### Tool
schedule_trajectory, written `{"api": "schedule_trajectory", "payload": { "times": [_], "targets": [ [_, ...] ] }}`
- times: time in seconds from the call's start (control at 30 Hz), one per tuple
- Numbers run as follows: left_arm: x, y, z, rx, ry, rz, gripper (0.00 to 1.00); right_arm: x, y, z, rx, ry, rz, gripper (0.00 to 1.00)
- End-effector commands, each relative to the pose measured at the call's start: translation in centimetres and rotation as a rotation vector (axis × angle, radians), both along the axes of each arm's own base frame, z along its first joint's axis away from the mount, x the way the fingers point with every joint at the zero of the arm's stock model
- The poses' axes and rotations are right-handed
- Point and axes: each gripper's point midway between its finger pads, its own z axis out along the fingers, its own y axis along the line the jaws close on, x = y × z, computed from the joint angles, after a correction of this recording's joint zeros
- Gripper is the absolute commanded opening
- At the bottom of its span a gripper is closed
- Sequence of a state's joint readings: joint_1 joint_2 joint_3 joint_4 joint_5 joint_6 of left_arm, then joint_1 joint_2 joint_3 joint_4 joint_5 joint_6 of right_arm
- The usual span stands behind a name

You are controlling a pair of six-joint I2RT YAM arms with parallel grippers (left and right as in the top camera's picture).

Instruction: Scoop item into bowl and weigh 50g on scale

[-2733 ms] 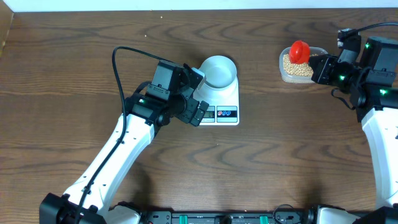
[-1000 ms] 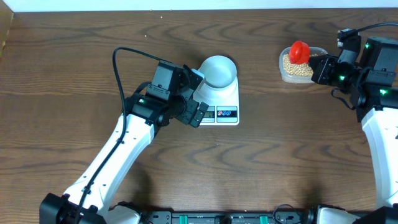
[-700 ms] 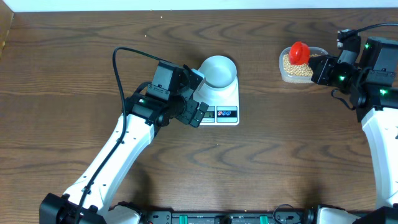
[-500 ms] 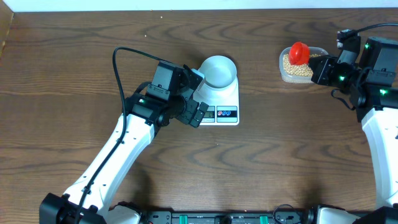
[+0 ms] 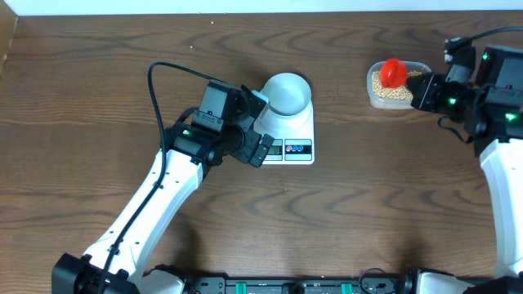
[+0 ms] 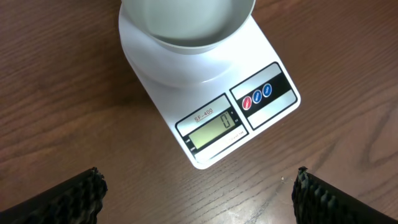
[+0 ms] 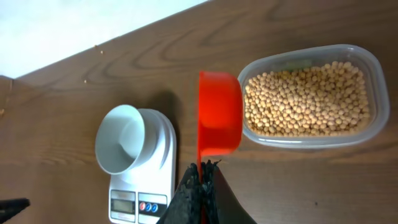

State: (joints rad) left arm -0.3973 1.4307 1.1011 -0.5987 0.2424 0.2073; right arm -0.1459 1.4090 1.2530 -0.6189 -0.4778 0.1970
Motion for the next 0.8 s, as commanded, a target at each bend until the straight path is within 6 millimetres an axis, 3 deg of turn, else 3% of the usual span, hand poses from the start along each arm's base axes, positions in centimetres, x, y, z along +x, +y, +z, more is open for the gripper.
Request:
{"api": "schedule_trajectory", "payload": {
  "times": [0.0, 0.13, 0.3, 0.77],
  "targets": [
    [-0.2, -0.1, 0.0, -0.007, 0.005, -0.014, 0.98, 0.5, -0.6, 2.6, -0.035, -0.045, -0.012, 0.01],
    [-0.2, -0.1, 0.0, -0.007, 0.005, -0.014, 0.98, 0.8, -3.1, 3.8, -0.136, -0.016, -0.120, 0.01],
    [-0.2, -0.1, 0.0, -0.007, 0.005, -0.014, 0.98, 1.7, -4.7, 3.4, -0.211, 0.046, -0.152, 0.01],
    [-0.2, -0.1, 0.0, -0.007, 0.005, -0.014, 0.98, 5.0, -6.7, -3.4, -0.302, 0.171, -0.056, 0.01]
  ]
}}
